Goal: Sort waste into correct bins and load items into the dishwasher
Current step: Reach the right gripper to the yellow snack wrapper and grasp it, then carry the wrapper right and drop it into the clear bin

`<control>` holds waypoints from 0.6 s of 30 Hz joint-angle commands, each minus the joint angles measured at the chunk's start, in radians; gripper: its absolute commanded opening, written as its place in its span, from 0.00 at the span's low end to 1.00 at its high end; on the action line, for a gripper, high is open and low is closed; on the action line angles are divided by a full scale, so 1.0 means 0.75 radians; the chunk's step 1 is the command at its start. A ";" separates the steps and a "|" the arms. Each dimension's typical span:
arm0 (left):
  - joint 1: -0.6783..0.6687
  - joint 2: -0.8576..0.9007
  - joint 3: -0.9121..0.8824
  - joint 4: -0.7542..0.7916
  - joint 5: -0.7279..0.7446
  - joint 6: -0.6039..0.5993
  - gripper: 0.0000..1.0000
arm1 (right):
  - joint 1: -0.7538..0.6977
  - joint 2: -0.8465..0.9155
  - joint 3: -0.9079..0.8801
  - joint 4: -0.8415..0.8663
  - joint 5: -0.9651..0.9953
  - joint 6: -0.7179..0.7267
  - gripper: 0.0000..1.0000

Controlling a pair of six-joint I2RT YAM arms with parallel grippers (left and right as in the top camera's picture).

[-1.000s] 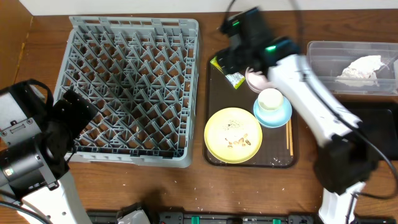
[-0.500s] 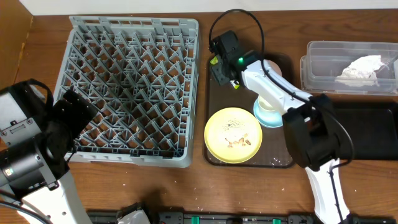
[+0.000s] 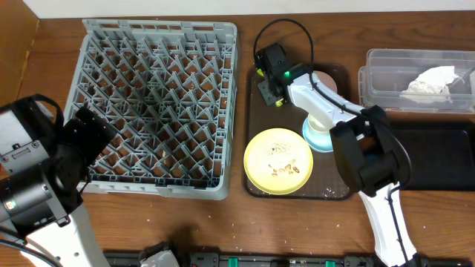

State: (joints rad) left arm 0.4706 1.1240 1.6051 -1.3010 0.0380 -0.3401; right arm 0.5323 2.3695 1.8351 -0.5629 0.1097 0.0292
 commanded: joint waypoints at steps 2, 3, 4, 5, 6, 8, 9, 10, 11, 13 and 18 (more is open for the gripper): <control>0.007 -0.001 0.009 -0.001 -0.012 0.007 0.99 | -0.001 -0.080 0.066 -0.072 0.030 0.123 0.01; 0.007 -0.001 0.009 -0.001 -0.012 0.007 0.99 | -0.006 -0.119 0.082 -0.083 0.039 0.163 0.01; 0.007 -0.001 0.009 -0.001 -0.012 0.007 0.99 | -0.013 -0.162 0.097 -0.092 0.051 0.210 0.01; 0.007 -0.001 0.009 -0.001 -0.012 0.007 0.99 | -0.023 -0.206 0.108 -0.094 0.070 0.257 0.01; 0.007 -0.001 0.009 -0.001 -0.012 0.007 0.99 | -0.033 -0.239 0.113 -0.095 0.081 0.290 0.01; 0.007 -0.001 0.009 -0.001 -0.012 0.007 0.99 | -0.068 -0.329 0.116 -0.097 0.123 0.394 0.01; 0.007 -0.001 0.009 -0.001 -0.012 0.007 0.99 | -0.095 -0.377 0.116 -0.109 0.149 0.453 0.01; 0.007 -0.001 0.009 -0.001 -0.012 0.007 0.99 | -0.128 -0.416 0.116 -0.129 0.164 0.499 0.02; 0.007 -0.001 0.009 -0.001 -0.012 0.007 0.99 | -0.164 -0.452 0.116 -0.156 0.163 0.525 0.02; 0.007 -0.001 0.009 -0.001 -0.012 0.007 0.99 | -0.246 -0.502 0.116 -0.247 0.163 0.593 0.02; 0.007 -0.001 0.009 -0.001 -0.012 0.007 0.99 | -0.607 -0.506 0.111 -0.527 0.121 0.815 0.02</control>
State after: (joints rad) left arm 0.4706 1.1240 1.6051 -1.3010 0.0380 -0.3401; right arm 0.1860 1.9354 1.9385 -0.9077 0.2150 0.5159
